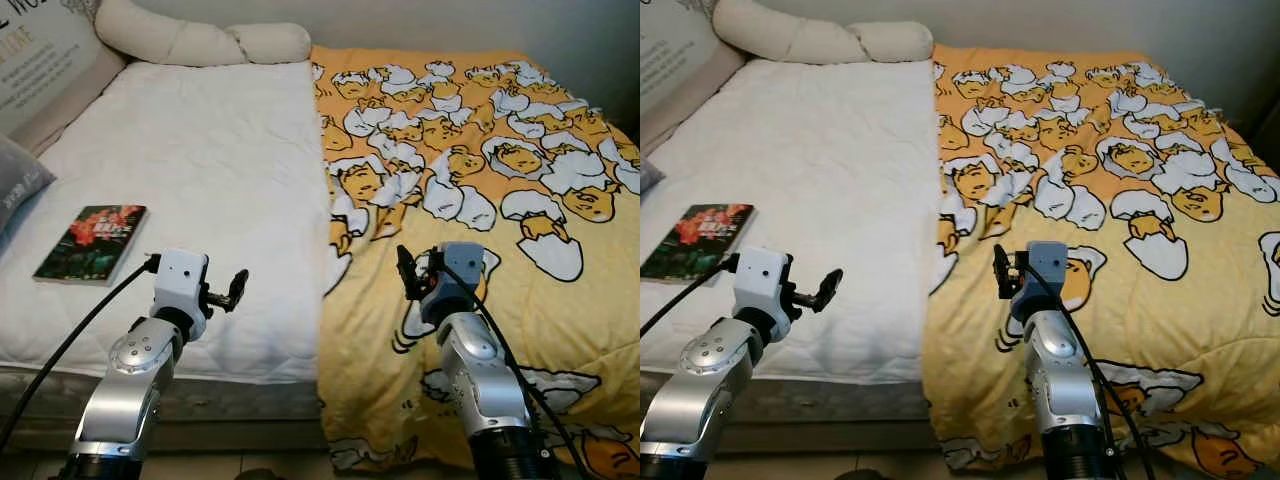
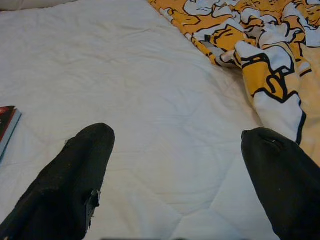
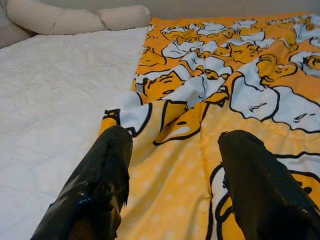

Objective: Clean up the room

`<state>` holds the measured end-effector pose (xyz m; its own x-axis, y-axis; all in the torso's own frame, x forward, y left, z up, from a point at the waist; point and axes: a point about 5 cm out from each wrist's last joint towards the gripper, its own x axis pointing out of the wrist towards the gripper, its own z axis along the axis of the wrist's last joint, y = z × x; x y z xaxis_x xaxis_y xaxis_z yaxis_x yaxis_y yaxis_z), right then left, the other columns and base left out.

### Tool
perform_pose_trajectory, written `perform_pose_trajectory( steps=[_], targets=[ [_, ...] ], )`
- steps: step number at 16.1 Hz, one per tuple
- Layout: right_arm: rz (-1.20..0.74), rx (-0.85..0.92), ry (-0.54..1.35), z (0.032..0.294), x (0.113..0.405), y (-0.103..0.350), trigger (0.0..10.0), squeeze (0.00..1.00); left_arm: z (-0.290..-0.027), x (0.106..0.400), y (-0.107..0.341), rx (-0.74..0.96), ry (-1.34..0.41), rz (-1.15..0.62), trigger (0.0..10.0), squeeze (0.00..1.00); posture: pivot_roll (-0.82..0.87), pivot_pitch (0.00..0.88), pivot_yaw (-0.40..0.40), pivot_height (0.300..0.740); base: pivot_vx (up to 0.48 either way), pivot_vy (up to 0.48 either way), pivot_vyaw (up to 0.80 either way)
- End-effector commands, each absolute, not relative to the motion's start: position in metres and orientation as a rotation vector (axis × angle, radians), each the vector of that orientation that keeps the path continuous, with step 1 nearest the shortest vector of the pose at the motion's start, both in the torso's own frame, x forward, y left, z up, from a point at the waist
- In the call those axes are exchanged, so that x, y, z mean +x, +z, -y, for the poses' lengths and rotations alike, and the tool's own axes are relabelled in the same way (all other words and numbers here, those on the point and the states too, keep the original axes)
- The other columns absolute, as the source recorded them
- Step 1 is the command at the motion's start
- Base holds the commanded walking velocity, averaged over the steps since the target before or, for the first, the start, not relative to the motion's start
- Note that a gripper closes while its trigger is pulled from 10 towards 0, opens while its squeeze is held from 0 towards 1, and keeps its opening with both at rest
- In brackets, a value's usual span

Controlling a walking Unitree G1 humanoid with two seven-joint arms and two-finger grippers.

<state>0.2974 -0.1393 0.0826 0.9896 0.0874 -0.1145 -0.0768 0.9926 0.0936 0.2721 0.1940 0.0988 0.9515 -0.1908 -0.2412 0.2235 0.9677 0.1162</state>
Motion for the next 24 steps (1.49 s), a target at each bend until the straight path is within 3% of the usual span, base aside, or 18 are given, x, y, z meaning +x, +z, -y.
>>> perform_pose_trajectory(
  steps=[1, 14, 20, 24],
  targets=[
    [-0.133, 0.087, 0.066, 0.143, 0.296, 0.08, 10.0, 0.0, -0.189, 0.275, 0.1, 0.155, -0.233, -0.226, 10.0, 0.0, 0.09, 0.0, 0.027, 0.74, 0.0, 0.289, 0.0],
    [-0.177, 0.071, -0.015, 0.149, 0.295, 0.071, 10.0, 0.0, -0.189, 0.274, 0.098, 0.164, -0.25, -0.236, 10.0, 0.0, 0.1, 0.0, 0.03, 0.74, 0.0, 0.287, 0.0],
    [-0.167, 0.052, 0.068, 0.141, 0.301, 0.076, 10.0, 0.0, -0.19, 0.275, 0.101, 0.093, -0.216, -0.207, 10.0, 0.0, 0.11, 0.0, 0.015, 0.74, 0.0, 0.0, 0.0],
    [-0.174, 0.055, 0.103, 0.138, 0.3, 0.077, 10.0, 0.0, -0.191, 0.276, 0.104, 0.074, -0.209, -0.198, 10.0, 0.0, 0.11, 0.0, 0.016, 0.74, 0.213, 0.0, 0.8]
  ],
)
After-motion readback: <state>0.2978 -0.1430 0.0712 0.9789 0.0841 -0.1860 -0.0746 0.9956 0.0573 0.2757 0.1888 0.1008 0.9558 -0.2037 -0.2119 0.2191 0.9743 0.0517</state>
